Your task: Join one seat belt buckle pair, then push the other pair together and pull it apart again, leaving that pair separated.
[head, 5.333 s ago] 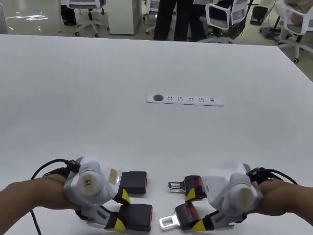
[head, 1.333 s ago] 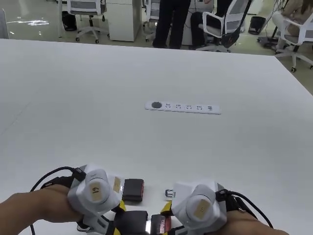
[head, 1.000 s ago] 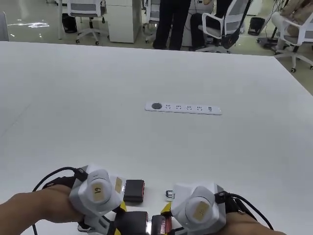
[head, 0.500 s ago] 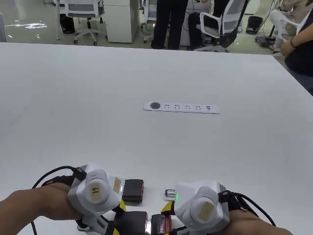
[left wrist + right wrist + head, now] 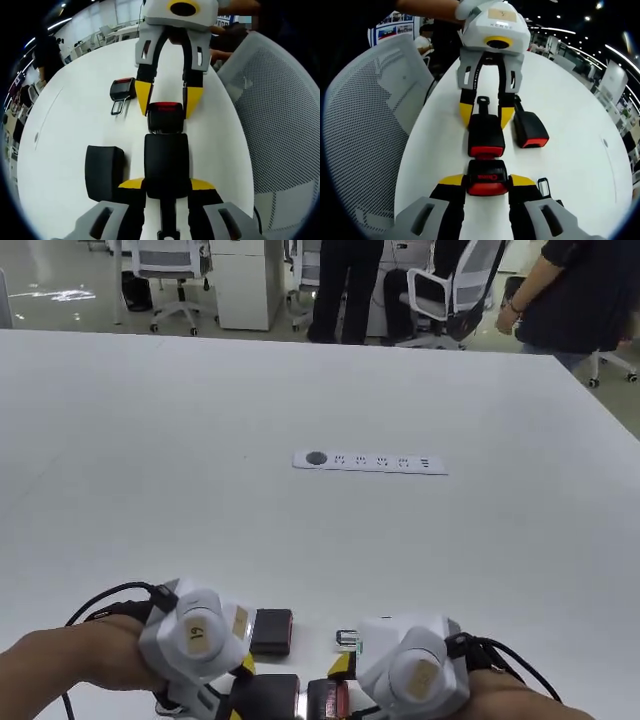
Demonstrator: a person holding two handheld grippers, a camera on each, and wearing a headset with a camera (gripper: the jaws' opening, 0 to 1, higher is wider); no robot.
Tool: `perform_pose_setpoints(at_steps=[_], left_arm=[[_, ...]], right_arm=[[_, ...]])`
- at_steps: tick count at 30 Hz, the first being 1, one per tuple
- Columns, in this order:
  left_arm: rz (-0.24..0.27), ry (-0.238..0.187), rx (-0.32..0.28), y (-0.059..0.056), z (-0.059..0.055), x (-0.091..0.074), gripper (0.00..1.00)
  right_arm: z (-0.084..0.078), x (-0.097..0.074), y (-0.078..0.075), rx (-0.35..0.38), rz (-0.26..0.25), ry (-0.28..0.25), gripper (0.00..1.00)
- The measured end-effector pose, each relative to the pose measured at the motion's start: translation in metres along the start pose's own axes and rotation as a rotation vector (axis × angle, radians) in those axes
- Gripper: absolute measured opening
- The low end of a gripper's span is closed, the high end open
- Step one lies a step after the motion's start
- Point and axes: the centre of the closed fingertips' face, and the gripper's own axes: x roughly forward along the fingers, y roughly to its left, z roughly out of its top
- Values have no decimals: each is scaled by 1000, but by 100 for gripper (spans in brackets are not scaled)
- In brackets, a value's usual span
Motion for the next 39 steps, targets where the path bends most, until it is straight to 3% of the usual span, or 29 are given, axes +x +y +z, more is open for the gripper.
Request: perform_pose_setpoints(at_steps=[8,14,20,22,29,39], left_arm=[[37,-20,-44,5,3,-6,38],[44,-34,-79,3,9,-15,44],[65,-62,-109,6,12,-26,46],[73,-72,-120,10,11,-29,46],[102,-94,-142,22,12,-41,47],[154,-113,-155,49,9,-48,47]], right_arm=[[3,-6,-1,-15,3,16,37],[4,-15,-4,-29,2,31,42],[1,-24,-14,-17,-4,34,45],[4,-29,-16,25,-3,15,46],[-1,-41,-31,32,-27,17,46],[-14,-50,-54,43,-64,31,46]])
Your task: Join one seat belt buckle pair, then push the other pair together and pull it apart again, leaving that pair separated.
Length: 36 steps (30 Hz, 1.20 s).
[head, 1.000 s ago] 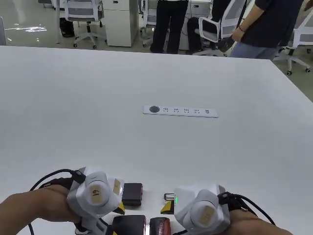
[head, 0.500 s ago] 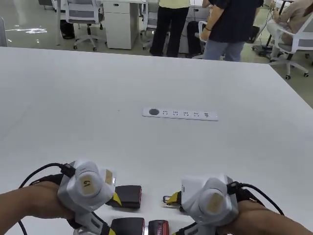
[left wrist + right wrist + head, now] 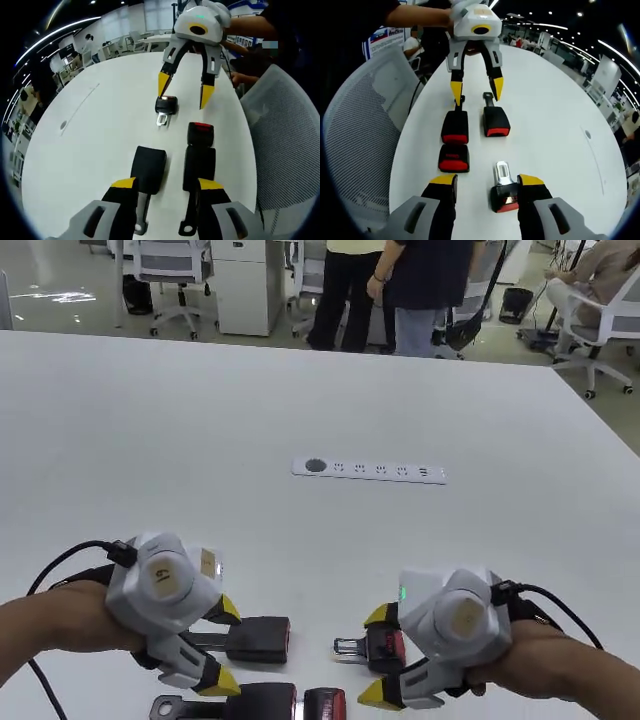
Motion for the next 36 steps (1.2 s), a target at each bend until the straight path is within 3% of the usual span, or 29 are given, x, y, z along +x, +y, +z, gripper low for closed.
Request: perform_pose_setpoints(at_steps=[9,15,19,36], left_arm=[[15,19,24,20,-5,10,46],[11,38,40,24,-1,16,44],[4,63,59,30,-8,23,42],[-31,142,124,28,-18,37,33]], right_arm=[[-13,0,-16,-32,-11,19,42],[-25,3,-24,-53,-5,38,39],[-34,6,-29,-61,-1,53,37],[-43,15,-31,-80,23,84,30]])
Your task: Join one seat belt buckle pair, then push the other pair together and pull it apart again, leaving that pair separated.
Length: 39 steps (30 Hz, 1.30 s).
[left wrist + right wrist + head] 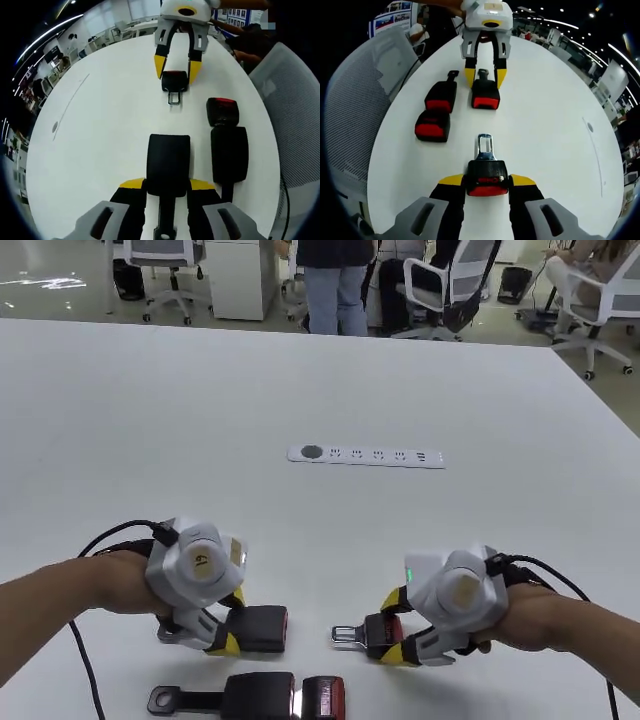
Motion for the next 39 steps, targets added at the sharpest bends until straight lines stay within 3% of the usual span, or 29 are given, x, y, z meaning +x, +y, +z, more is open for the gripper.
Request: perform_pose_setpoints(at_steps=[4,11,28,39], left_arm=[[-6,7,29,1,-2,2,33],[-19,5,10,4,-4,2,32],[-26,8,7,-2,3,4,32],[-33,9,-2,0,3,5,32]], right_arm=[[0,0,0,-4,3,-3,30],[1,0,1,-10,8,-5,30],[11,7,0,-20,15,-15,29],[25,16,1,-16,13,-30,29]])
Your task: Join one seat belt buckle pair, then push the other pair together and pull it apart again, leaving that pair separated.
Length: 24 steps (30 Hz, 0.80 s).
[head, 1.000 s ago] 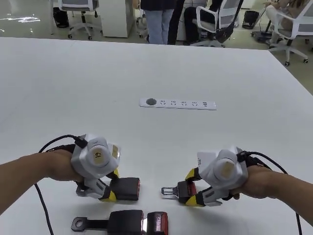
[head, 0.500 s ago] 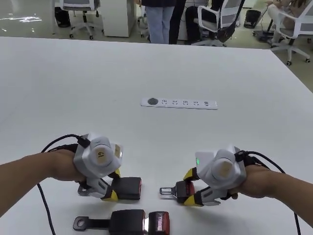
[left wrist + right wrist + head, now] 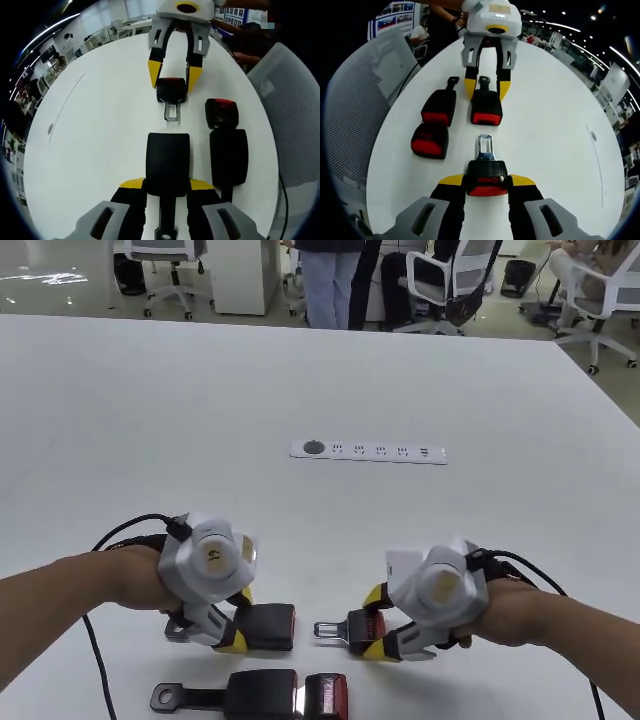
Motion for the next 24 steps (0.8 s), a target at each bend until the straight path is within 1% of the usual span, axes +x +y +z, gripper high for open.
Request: perform_pose_setpoints(at_steps=[8,15,24], left_arm=[[-6,3,2,2,-2,2,32],[-10,5,3,0,-1,2,32],[-14,2,-4,-1,-1,2,32]], right_arm=[[9,6,0,3,-1,-5,29],[14,10,-2,5,-2,1,30],[20,16,-4,-8,7,8,30]])
